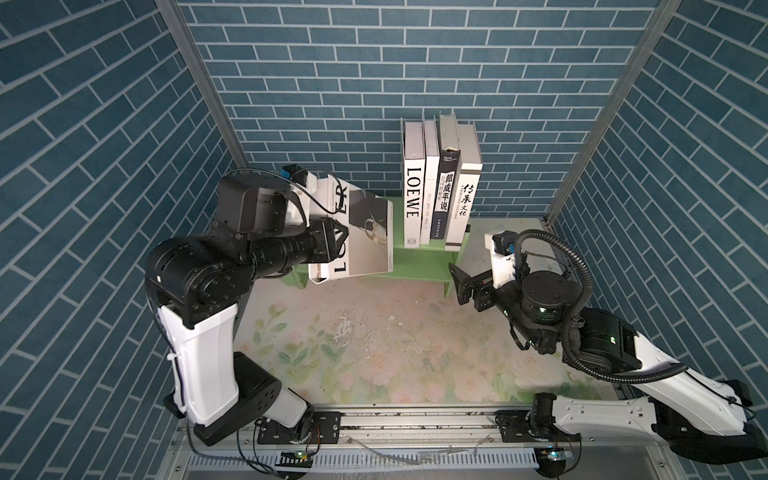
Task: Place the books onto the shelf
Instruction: 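Lift the booklet onto the shelf beside the LOEWE book with the left gripper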
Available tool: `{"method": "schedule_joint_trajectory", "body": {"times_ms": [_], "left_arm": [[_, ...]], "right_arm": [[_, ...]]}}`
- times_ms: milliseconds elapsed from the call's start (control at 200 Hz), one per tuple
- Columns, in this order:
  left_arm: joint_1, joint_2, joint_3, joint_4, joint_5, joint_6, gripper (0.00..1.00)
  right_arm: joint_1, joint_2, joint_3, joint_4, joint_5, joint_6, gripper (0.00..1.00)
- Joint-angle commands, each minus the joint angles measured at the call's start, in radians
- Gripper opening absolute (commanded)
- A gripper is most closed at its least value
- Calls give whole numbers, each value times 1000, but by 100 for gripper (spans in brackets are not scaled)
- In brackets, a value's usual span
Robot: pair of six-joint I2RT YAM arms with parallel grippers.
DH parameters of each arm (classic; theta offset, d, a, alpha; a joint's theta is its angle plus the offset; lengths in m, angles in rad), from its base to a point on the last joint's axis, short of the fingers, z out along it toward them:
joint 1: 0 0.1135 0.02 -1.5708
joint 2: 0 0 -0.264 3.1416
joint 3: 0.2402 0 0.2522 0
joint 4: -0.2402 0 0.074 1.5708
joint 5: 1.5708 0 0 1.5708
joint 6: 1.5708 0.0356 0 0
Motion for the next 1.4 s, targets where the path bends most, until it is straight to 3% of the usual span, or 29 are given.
{"method": "schedule_joint_trajectory", "body": {"times_ms": [0,320,430,515,665,990,1225,1396], "left_arm": [[53,63,23,5,47,31,32],[112,84,-13,112,108,37,33],[125,103,0,153,131,37,43],[124,123,1,165,149,38,45],[127,136,4,181,148,40,52],[152,141,4,194,206,9,58],[166,157,4,236,267,-30,58],[190,170,-2,274,334,-68,57]], "right_arm": [[-9,-4,37,41,47,16,98],[-18,8,20,69,66,19,98],[-19,24,19,75,43,16,98],[-19,44,22,84,-4,6,98],[-19,99,3,177,-131,-77,98],[-18,324,7,433,-292,-325,98],[-4,419,37,559,-317,-442,99],[14,491,8,778,-211,-571,99]]}}
